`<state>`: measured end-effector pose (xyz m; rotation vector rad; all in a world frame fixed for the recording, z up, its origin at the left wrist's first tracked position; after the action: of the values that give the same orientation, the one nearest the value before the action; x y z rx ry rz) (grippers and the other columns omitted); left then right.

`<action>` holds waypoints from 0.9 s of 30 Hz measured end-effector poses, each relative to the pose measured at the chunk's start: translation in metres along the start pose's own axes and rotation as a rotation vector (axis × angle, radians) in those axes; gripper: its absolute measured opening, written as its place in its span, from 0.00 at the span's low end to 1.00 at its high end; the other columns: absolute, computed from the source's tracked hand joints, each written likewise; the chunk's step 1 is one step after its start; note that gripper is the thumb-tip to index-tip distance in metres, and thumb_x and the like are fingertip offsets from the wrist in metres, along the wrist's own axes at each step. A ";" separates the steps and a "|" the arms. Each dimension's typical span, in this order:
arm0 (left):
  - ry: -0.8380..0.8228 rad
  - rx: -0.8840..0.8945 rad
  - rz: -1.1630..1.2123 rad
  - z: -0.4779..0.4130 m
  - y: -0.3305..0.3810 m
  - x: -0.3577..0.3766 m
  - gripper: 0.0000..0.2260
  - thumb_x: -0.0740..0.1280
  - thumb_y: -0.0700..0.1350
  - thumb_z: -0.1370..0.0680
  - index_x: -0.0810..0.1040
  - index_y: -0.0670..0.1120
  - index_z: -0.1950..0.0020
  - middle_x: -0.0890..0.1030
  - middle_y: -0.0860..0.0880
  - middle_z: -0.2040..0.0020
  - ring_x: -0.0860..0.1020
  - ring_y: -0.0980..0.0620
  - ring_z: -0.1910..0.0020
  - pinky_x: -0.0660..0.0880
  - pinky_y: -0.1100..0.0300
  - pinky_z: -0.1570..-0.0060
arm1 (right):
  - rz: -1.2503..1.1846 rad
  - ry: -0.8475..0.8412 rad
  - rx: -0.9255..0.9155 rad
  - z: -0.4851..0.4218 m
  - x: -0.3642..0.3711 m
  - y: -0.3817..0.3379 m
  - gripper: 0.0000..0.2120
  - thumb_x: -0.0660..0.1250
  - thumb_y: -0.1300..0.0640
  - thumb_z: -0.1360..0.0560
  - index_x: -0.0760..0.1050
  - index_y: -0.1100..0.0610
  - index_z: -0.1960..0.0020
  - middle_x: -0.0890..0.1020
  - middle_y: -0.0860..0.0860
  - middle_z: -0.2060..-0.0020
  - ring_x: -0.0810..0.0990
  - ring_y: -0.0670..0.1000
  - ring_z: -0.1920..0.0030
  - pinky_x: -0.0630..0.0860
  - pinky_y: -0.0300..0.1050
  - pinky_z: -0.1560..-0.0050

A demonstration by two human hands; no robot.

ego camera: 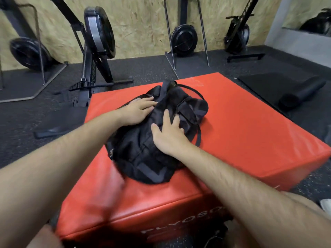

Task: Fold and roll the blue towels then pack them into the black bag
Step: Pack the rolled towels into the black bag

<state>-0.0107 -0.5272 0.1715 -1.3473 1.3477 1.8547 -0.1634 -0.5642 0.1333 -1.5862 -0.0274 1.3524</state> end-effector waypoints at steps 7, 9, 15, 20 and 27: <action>0.086 -0.141 0.196 0.040 -0.011 -0.023 0.17 0.54 0.51 0.14 0.74 0.51 0.29 0.71 0.57 0.28 0.66 0.56 0.26 0.55 0.65 0.28 | 0.502 0.170 -0.286 0.020 -0.022 -0.052 0.23 0.57 0.44 0.20 0.70 0.56 0.31 0.76 0.62 0.36 0.77 0.63 0.38 0.73 0.53 0.44; 0.212 -0.147 0.119 0.052 -0.003 -0.023 0.22 0.48 0.59 0.17 0.77 0.53 0.36 0.78 0.54 0.33 0.73 0.49 0.32 0.62 0.53 0.27 | 0.514 0.488 -0.472 0.015 -0.051 -0.075 0.16 0.59 0.48 0.23 0.78 0.56 0.44 0.81 0.56 0.46 0.78 0.61 0.44 0.75 0.52 0.52; 0.375 -0.255 -0.255 0.063 0.002 0.022 0.21 0.49 0.53 0.14 0.65 0.49 0.23 0.67 0.48 0.23 0.65 0.42 0.24 0.55 0.41 0.25 | 0.567 0.109 -0.672 -0.062 -0.013 -0.053 0.21 0.51 0.50 0.18 0.70 0.50 0.27 0.73 0.50 0.28 0.63 0.52 0.24 0.50 0.54 0.21; 0.416 -0.112 -0.187 0.057 -0.015 0.028 0.18 0.52 0.48 0.15 0.71 0.47 0.27 0.69 0.48 0.24 0.68 0.47 0.26 0.60 0.42 0.27 | 0.519 0.171 -0.603 -0.067 0.001 -0.046 0.20 0.50 0.50 0.17 0.75 0.52 0.34 0.82 0.54 0.43 0.78 0.56 0.39 0.58 0.53 0.25; 0.335 0.029 -0.057 0.060 -0.024 0.020 0.24 0.49 0.49 0.18 0.69 0.42 0.26 0.77 0.46 0.33 0.71 0.47 0.29 0.61 0.46 0.25 | 0.625 0.305 -0.567 -0.037 0.012 -0.056 0.20 0.50 0.50 0.17 0.78 0.58 0.45 0.82 0.57 0.51 0.80 0.61 0.50 0.70 0.55 0.48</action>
<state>-0.0254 -0.4664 0.1455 -1.7192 1.4711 1.6158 -0.1005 -0.5538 0.1579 -2.4039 0.3212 1.6401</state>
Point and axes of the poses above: each hand's wrist, its own z-axis away from the middle knuckle, its own x-axis out of the palm, y = z × x, the point moved 6 cm from there along -z, towards the middle knuckle
